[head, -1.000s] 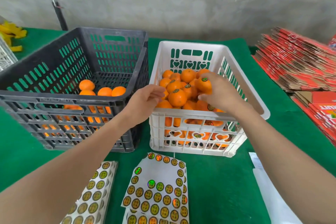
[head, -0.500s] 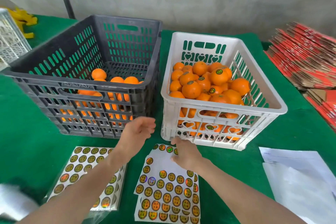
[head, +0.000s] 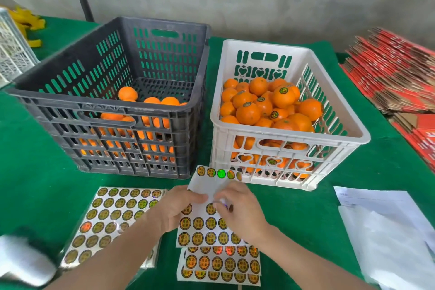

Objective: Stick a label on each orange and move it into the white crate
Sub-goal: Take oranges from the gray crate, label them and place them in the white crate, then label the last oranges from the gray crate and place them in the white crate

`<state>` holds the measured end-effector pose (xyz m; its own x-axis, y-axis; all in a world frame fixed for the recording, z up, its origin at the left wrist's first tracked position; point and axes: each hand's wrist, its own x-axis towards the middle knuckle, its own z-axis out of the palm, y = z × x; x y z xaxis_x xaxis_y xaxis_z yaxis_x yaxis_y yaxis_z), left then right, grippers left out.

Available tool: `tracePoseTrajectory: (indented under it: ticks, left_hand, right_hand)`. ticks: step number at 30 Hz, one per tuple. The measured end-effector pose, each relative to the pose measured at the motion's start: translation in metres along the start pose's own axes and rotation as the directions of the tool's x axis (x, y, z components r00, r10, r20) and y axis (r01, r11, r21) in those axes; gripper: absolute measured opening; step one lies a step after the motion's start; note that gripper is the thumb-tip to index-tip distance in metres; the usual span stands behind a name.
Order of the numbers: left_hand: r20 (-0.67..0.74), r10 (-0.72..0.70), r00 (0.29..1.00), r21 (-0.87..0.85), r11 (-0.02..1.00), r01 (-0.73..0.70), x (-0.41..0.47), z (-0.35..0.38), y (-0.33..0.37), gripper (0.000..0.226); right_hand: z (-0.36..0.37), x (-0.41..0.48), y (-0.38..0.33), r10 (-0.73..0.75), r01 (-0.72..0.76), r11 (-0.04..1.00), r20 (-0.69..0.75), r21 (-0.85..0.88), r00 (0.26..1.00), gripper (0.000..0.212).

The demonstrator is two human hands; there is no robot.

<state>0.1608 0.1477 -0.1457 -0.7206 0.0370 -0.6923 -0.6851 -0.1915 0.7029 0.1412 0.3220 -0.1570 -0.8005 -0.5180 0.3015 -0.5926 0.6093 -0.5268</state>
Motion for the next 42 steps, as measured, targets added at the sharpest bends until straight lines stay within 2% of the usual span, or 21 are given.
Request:
tracePoseTrajectory:
  ticks: [3,5,7,11,14,15,17,20,22,23,24,25,27,29,30,32,34,36,38,39,42]
  left_hand:
    - [-0.004,0.011,1.0,-0.022,1.0,-0.011,0.001,0.004,-0.002,0.017]
    - [-0.018,-0.007,1.0,-0.026,1.0,0.007,0.0,0.009,-0.004,0.013]
    - [-0.054,-0.039,0.998,-0.028,0.999,0.037,0.001,0.012,-0.004,0.01]
    - [-0.111,-0.09,0.99,-0.028,0.996,0.088,0.003,0.016,-0.005,0.012]
    - [-0.108,-0.106,0.988,-0.003,0.994,0.107,0.004,0.019,-0.006,0.011]
    - [-0.107,-0.098,0.989,0.012,0.995,0.099,0.004,0.019,-0.007,0.011]
    - [-0.11,-0.056,0.992,0.05,0.997,0.062,0.005,0.017,-0.009,0.01]
    - [-0.101,0.004,0.995,0.139,0.99,0.01,0.007,0.013,-0.016,0.013]
    - [-0.125,0.053,0.991,0.321,0.947,-0.011,0.006,0.013,-0.019,0.036]
    - [-0.169,0.115,0.979,0.502,0.865,-0.015,0.005,0.014,-0.019,0.05]
    - [-0.231,0.233,0.945,0.684,0.729,-0.013,0.002,0.014,-0.017,0.064]
    - [-0.239,0.385,0.891,0.799,0.6,-0.045,-0.004,0.014,-0.014,0.067]
    - [-0.144,0.634,0.76,0.83,0.495,-0.256,-0.023,0.012,-0.001,0.05]
    - [-0.005,0.792,0.611,0.761,0.399,-0.511,-0.045,0.005,0.019,0.023]
    - [0.054,0.852,0.521,0.738,0.317,-0.595,-0.056,0.001,0.032,0.012]
    - [0.107,0.942,0.319,0.687,0.161,-0.709,-0.079,-0.012,0.063,0.009]
    - [0.045,0.981,0.189,0.658,0.113,-0.744,-0.097,-0.029,0.095,0.01]
    - [-0.056,0.992,0.116,0.671,0.123,-0.731,-0.105,-0.053,0.126,0.013]
    - [-0.122,0.986,0.116,0.725,0.168,-0.668,-0.103,-0.078,0.16,0.023]
    - [-0.143,0.976,0.167,0.753,0.216,-0.621,-0.099,-0.091,0.178,0.025]
    - [-0.133,0.896,0.424,0.821,0.339,-0.46,-0.079,-0.123,0.219,0.023]
  right_hand:
    - [0.012,-0.01,-0.001,0.11,-0.11,0.994,0.001,0.005,0.994,0.018]
    - [0.012,-0.011,-0.007,0.14,-0.141,0.99,-0.018,-0.02,0.99,0.016]
    - [0.012,-0.01,-0.008,0.079,-0.083,0.994,-0.052,-0.072,0.995,0.013]
    - [0.013,-0.016,-0.004,-0.097,0.082,0.99,-0.134,-0.113,0.986,0.02]
    - [0.013,-0.02,0.0,-0.157,0.143,0.983,-0.138,-0.112,0.978,0.019]
    - [0.013,-0.021,0.0,-0.134,0.126,0.99,-0.136,-0.065,0.982,0.018]
    - [0.01,-0.023,-0.001,0.023,-0.005,0.989,-0.126,0.145,0.992,0.015]
    - [0.0,-0.02,0.0,0.209,-0.17,0.925,-0.084,0.339,0.974,0.013]
    - [-0.01,-0.013,-0.003,0.215,-0.172,0.909,-0.075,0.379,0.974,0.012]
    - [-0.015,-0.008,-0.007,0.209,-0.162,0.905,-0.079,0.394,0.975,0.012]
    - [-0.021,-0.003,-0.011,0.193,-0.142,0.903,-0.089,0.405,0.977,0.011]
    - [-0.026,0.002,-0.016,0.173,-0.118,0.904,-0.1,0.411,0.98,0.01]
    - [-0.038,0.014,-0.029,0.095,-0.034,0.919,-0.136,0.392,0.986,0.009]
    - [-0.053,0.031,-0.045,-0.037,0.114,0.932,-0.222,0.344,0.974,0.009]
    - [-0.061,0.043,-0.055,-0.097,0.188,0.931,-0.285,0.313,0.954,0.011]
    - [-0.076,0.075,-0.075,-0.173,0.302,0.914,-0.414,0.269,0.893,0.013]
    - [-0.086,0.114,-0.092,-0.224,0.372,0.898,-0.483,0.236,0.846,0.017]
    - [-0.09,0.153,-0.104,-0.243,0.364,0.909,-0.449,0.206,0.86,0.026]
    - [-0.087,0.189,-0.111,-0.224,0.283,0.945,-0.307,0.163,0.925,0.036]
    - [-0.083,0.205,-0.112,-0.209,0.236,0.965,-0.205,0.118,0.956,0.041]
    - [-0.066,0.242,-0.111,-0.174,0.178,0.982,0.068,-0.066,0.982,0.054]
